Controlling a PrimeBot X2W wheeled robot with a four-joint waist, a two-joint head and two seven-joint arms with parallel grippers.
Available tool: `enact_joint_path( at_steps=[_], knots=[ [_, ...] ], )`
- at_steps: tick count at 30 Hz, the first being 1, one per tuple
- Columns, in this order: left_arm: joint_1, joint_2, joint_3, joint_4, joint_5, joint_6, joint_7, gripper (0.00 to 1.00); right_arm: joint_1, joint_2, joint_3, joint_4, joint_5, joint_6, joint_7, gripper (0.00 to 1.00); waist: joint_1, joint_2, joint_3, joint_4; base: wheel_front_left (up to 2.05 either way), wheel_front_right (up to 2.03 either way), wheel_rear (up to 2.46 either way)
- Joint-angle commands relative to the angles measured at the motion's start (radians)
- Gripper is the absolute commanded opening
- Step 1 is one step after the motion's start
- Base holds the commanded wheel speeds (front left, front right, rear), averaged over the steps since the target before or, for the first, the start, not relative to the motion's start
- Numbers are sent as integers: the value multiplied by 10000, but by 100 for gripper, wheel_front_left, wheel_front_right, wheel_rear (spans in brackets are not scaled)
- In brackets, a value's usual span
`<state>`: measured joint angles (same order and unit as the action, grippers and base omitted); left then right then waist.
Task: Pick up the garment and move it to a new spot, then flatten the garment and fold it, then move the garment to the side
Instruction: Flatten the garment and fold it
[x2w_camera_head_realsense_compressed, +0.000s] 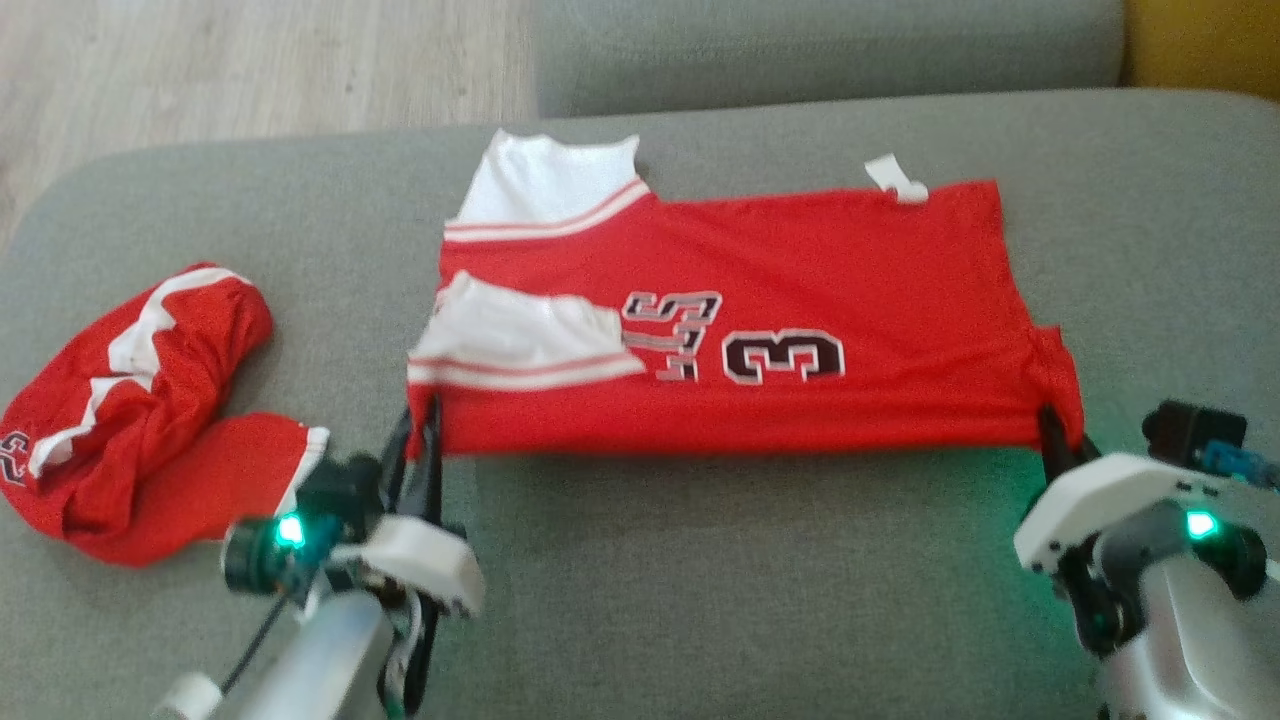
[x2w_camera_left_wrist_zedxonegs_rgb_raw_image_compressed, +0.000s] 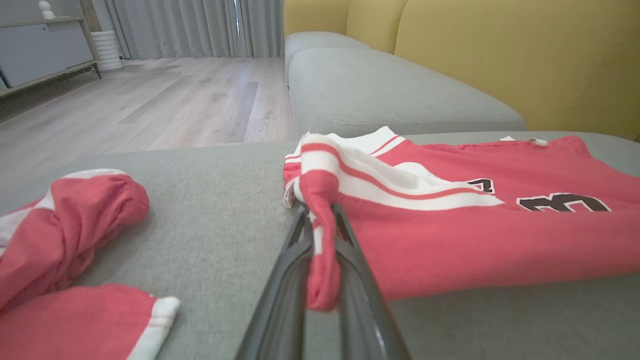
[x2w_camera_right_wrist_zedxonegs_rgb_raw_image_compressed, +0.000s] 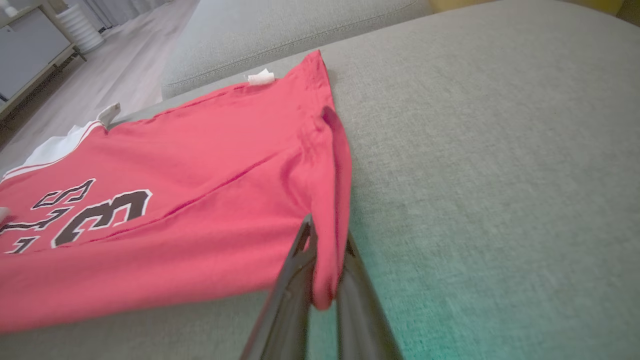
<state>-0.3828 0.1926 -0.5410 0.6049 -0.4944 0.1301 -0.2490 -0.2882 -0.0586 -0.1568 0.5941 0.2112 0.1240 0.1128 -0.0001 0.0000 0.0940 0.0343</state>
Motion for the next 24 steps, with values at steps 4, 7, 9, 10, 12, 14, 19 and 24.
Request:
enact_joint_path(
  at_steps=[4,7,9,10,12,14,19,24],
  knots=[
    [548,338,145,-558,-92,-8,5,0,794,-238,199,-1428,165,67,880,0,1,0,-598,-140,0,0,0],
    [1159,500,25,-910,-117,66,159,0,1509,-238,158,-2336,263,67,1557,0,1,0,-801,-233,0,0,0],
    [1527,613,-58,-1200,-136,113,312,0,1979,-207,161,-2957,335,67,2024,0,1,0,-869,-275,0,0,0],
    [1694,665,-112,-1346,-142,130,411,0,2196,-188,163,-3257,367,67,2225,0,1,0,-888,-296,0,0,0],
    [1961,745,-186,-1647,-152,190,555,0,2570,-139,152,-3747,442,67,2595,0,1,0,-907,-334,0,0,0],
    [2152,812,-250,-1880,-151,269,716,0,2863,-93,124,-4107,436,67,2894,0,1,0,-906,-365,0,0,0],
    [2218,858,-388,-2090,-145,352,1056,100,3094,16,-12,-4673,402,67,3062,100,1,0,-822,-400,0,0,0],
    [1961,793,-93,-2143,-232,516,648,100,2799,69,-63,-4917,613,67,2328,100,1,0,-666,-451,0,0,0]
  ],
)
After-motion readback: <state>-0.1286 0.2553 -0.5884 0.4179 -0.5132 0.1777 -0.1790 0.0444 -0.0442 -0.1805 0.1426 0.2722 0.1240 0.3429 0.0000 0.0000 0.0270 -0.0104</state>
